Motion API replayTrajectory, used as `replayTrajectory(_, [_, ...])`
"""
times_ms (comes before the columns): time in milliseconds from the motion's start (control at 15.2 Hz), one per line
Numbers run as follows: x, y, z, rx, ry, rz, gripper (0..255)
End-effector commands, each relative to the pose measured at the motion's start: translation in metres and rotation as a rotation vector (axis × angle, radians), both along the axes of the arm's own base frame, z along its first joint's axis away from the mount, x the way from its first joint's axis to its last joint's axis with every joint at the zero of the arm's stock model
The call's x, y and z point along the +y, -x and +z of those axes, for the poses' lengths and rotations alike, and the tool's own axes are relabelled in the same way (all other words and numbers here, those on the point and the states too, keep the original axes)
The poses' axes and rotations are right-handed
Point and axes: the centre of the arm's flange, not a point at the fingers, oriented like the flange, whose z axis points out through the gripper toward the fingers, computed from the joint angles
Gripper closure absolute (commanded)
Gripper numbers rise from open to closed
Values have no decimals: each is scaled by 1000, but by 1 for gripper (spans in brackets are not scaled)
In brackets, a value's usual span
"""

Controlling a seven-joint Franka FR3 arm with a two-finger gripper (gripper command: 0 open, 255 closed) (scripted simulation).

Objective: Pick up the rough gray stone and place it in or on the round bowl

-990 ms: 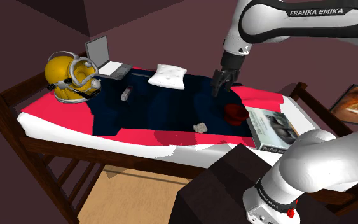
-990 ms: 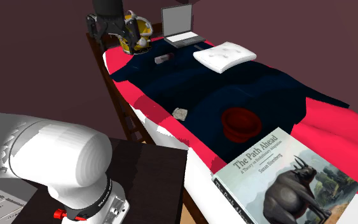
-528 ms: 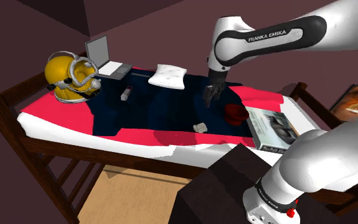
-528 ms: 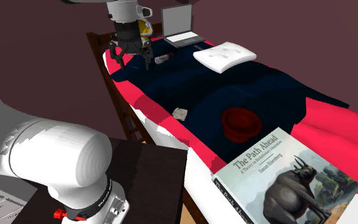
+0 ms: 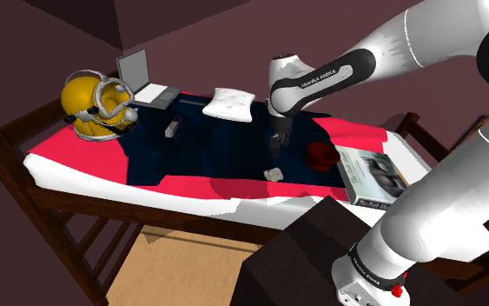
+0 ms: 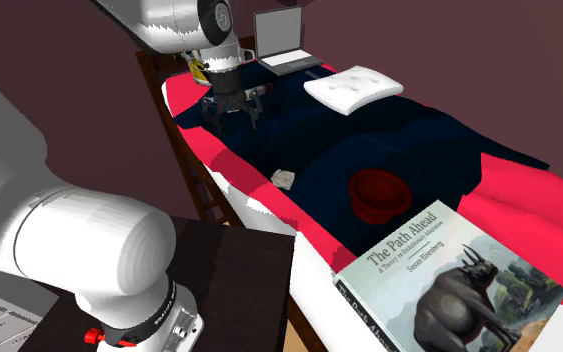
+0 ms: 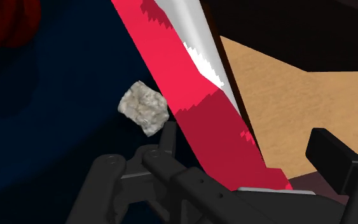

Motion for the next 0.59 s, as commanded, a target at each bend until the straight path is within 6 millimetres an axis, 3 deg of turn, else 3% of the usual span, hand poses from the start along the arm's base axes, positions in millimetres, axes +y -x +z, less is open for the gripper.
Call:
replayTrajectory(0, [-3, -14, -24, 22, 22, 46, 0])
replayTrajectory(528, [-19, -61, -121, 108, 108, 219, 0])
